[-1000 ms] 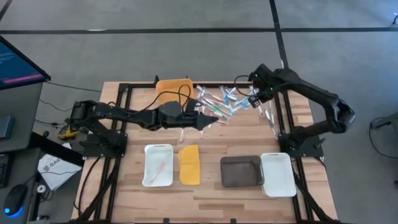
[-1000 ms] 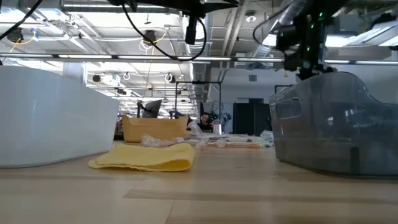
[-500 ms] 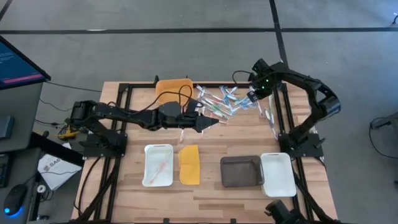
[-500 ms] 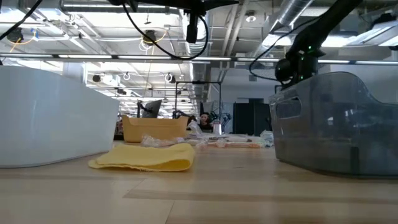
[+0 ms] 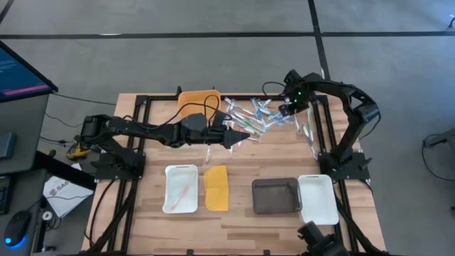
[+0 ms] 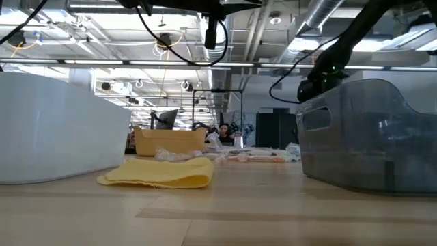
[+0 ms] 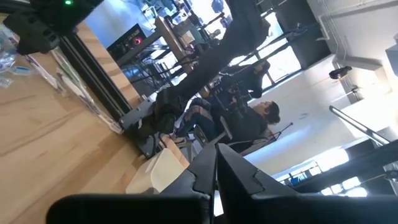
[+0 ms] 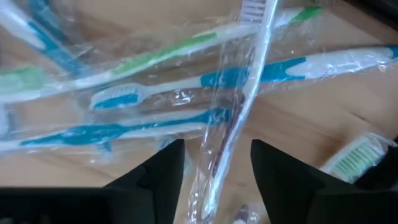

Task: Pick & Place Toothbrushes
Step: Put the purple toothbrush into the right white bin

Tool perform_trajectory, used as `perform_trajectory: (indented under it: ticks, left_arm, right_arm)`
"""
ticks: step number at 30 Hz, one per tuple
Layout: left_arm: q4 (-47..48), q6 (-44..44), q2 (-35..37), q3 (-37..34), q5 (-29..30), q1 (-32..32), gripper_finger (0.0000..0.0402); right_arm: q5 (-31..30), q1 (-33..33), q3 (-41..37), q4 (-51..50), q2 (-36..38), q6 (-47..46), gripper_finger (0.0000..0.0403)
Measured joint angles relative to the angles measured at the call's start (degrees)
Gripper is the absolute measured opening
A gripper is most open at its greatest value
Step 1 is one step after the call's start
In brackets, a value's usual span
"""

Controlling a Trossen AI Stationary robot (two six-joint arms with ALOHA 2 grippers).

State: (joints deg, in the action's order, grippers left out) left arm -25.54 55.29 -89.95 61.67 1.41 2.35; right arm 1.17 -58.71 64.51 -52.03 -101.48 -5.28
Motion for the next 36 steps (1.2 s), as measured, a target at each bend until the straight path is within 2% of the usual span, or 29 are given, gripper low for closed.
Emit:
perform_trajectory:
  ticks: [7, 21, 36]
  left_arm:
    - [-0.01, -0.02, 0.0, 0.0, -2.39, 0.37, 0.0008]
    - [-0.32, 0.0, 0.0, 0.0, -2.84, 0.37, 0.0008]
    - [-1.18, 0.22, 0.0, 0.0, -2.8, 0.31, 0.0008]
  right_arm:
    - [-0.04, -0.24, 0.0, 0.46, -1.89, -2.08, 0.0174]
    - [0.21, -2.29, -0.02, -2.48, -1.96, -4.27, 0.0081]
    - [0.3, -2.7, -0.04, -3.37, -1.96, -2.45, 0.0048]
